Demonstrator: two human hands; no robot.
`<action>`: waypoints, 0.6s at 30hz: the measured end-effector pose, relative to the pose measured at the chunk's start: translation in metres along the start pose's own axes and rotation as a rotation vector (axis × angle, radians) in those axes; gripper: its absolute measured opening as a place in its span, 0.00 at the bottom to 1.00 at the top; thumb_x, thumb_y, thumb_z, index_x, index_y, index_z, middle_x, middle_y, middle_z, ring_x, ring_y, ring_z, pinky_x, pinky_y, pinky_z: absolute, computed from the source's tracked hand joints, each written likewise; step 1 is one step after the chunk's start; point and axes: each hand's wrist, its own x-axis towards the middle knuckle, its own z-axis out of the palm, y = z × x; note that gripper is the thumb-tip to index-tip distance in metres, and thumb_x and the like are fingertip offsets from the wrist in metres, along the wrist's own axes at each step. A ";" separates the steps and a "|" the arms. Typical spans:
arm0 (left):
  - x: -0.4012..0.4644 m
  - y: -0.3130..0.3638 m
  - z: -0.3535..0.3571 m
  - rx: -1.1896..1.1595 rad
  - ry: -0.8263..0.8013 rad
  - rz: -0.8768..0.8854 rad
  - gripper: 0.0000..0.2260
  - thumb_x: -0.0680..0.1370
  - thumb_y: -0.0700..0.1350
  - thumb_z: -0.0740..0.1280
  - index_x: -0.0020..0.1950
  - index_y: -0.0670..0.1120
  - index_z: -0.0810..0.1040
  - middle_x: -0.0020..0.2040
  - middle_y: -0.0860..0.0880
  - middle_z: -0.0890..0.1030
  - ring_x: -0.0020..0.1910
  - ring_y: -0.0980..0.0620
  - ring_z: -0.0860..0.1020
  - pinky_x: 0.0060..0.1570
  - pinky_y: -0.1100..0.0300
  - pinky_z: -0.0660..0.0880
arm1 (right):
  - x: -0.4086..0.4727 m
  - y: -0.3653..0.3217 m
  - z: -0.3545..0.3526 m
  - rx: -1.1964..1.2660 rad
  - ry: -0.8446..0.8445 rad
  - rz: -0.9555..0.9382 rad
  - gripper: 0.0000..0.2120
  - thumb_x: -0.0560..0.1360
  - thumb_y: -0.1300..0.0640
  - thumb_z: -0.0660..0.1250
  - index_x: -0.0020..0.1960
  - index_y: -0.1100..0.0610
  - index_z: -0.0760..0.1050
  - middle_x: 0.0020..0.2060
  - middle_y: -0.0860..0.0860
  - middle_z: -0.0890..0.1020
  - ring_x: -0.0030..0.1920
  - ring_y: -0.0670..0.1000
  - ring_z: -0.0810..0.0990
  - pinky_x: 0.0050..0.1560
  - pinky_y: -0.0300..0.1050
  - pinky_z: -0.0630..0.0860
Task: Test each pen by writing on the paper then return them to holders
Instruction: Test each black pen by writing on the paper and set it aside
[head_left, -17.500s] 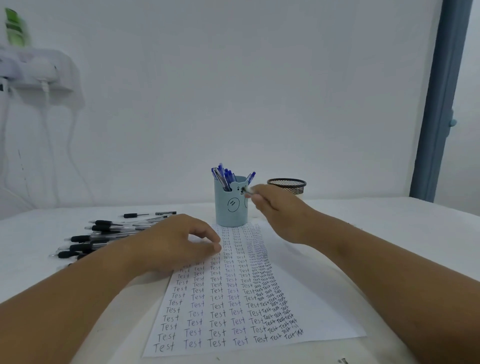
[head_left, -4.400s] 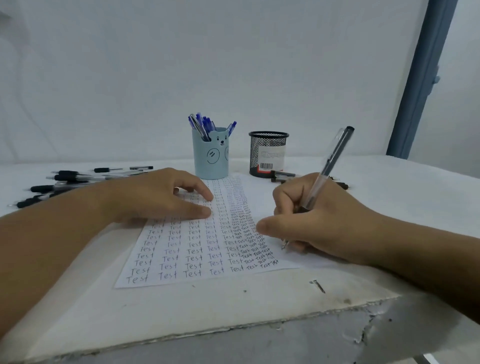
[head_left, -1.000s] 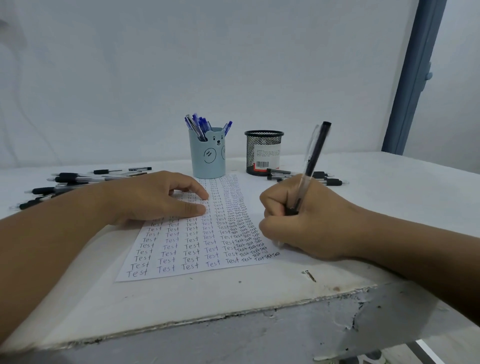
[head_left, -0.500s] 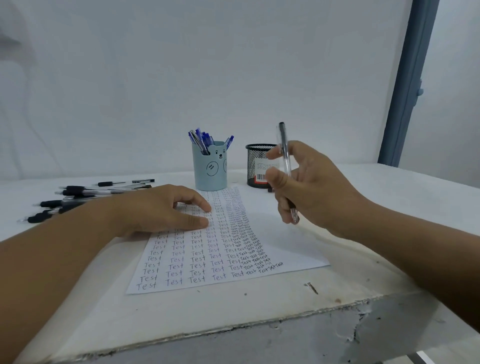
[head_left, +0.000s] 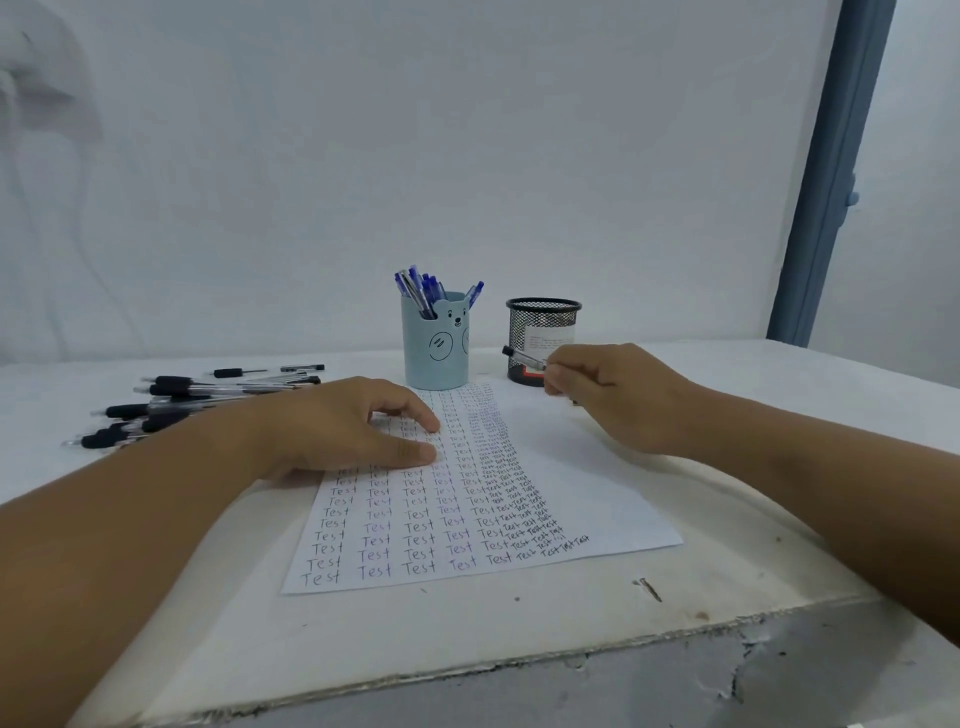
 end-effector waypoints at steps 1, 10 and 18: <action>0.000 0.000 0.000 0.002 0.000 0.000 0.23 0.60 0.67 0.73 0.55 0.66 0.81 0.65 0.62 0.74 0.67 0.57 0.71 0.73 0.52 0.64 | 0.005 0.005 -0.003 -0.027 -0.003 -0.003 0.13 0.84 0.52 0.58 0.45 0.53 0.77 0.41 0.54 0.81 0.43 0.56 0.77 0.48 0.45 0.73; 0.002 -0.003 -0.001 -0.010 -0.015 0.002 0.24 0.60 0.68 0.73 0.55 0.67 0.81 0.66 0.61 0.73 0.68 0.56 0.70 0.74 0.51 0.64 | 0.017 0.065 -0.017 -0.242 0.031 0.076 0.08 0.77 0.60 0.71 0.49 0.46 0.79 0.38 0.49 0.78 0.45 0.54 0.79 0.47 0.49 0.75; 0.001 -0.004 -0.001 -0.011 -0.015 0.012 0.22 0.62 0.66 0.73 0.56 0.67 0.81 0.66 0.64 0.74 0.67 0.58 0.71 0.74 0.52 0.64 | 0.008 0.072 -0.022 -0.308 0.037 0.074 0.07 0.74 0.52 0.75 0.47 0.41 0.79 0.46 0.40 0.78 0.49 0.48 0.77 0.56 0.49 0.76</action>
